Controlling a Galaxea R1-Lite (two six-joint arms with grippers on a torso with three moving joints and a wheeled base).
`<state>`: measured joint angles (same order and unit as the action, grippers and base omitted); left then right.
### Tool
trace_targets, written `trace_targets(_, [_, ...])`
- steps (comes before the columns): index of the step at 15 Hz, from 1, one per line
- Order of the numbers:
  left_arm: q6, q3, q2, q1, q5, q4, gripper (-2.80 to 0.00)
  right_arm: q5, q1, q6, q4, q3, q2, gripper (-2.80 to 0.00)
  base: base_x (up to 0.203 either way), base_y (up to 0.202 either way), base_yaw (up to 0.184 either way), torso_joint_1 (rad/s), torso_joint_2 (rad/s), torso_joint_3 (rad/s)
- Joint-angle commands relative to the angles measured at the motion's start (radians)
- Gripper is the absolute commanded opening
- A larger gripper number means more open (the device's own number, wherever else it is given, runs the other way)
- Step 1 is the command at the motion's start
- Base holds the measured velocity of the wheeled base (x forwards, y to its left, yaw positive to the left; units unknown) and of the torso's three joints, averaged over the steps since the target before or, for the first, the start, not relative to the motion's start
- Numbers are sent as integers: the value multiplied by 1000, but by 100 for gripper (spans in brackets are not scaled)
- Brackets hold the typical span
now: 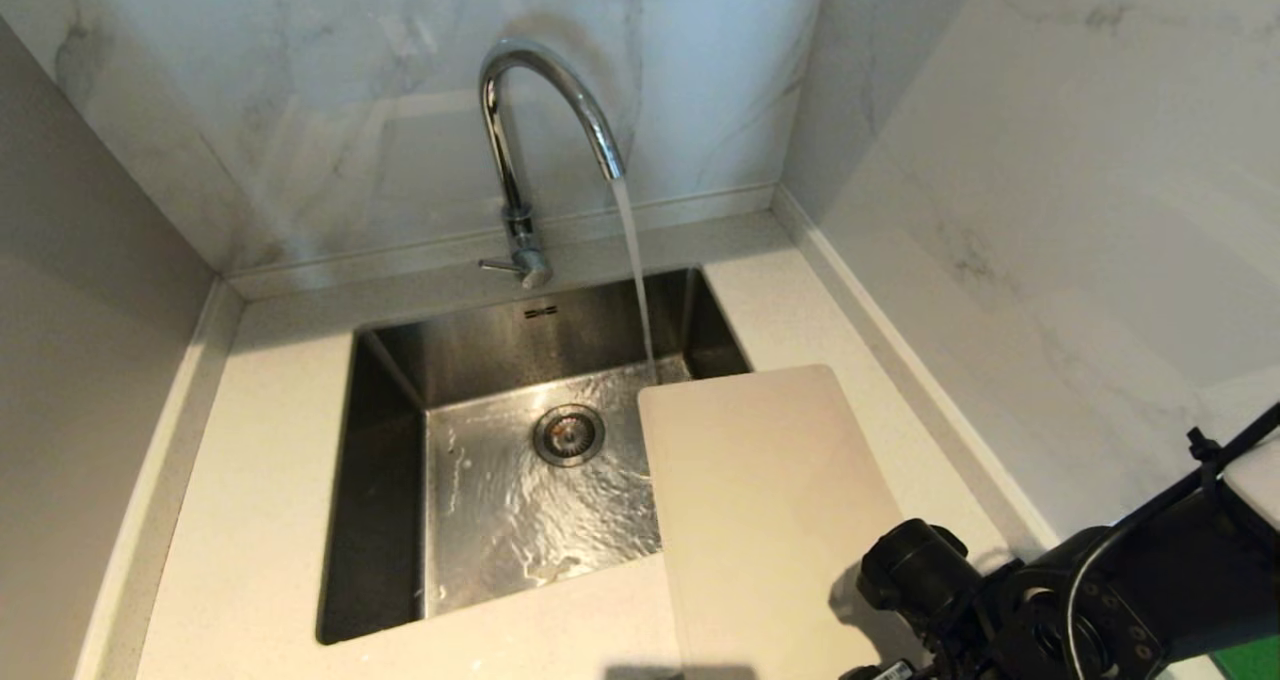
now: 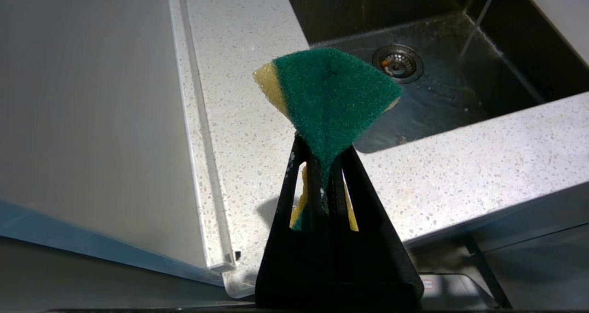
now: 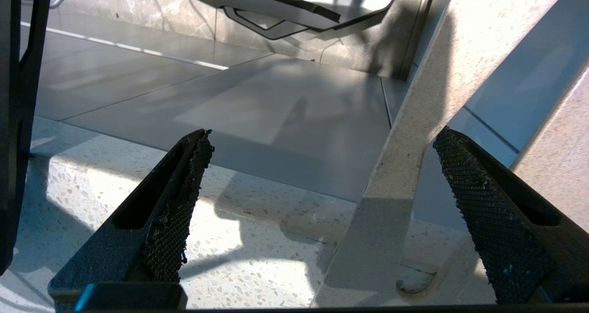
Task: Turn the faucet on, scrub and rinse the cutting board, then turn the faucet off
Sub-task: Pick up the cutting board
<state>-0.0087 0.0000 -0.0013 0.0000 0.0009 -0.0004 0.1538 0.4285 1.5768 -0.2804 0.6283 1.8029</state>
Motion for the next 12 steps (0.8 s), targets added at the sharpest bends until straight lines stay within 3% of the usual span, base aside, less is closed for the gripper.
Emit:
trace_targets(1, [-1, 3, 1, 0, 1, -1, -280, -1, 1, 9, -2, -1, 7, 0, 0, 0, 0, 0, 0, 0])
trace_targets(5, [-1, 3, 0, 0, 1, -1, -280, -24, 2, 9, 108, -47, 7, 0, 0, 0, 0, 0, 0, 0])
trace_targets(8, [-1, 3, 1, 0, 1, 0, -280, -106, 22, 8, 272, -126, 4, 0, 0, 0, 0, 0, 0, 0])
trace_targets(12, [0, 3, 1, 0, 1, 0, -280, -114, 50, 5, 285, -112, 20, 0, 0, 0, 0, 0, 0, 0])
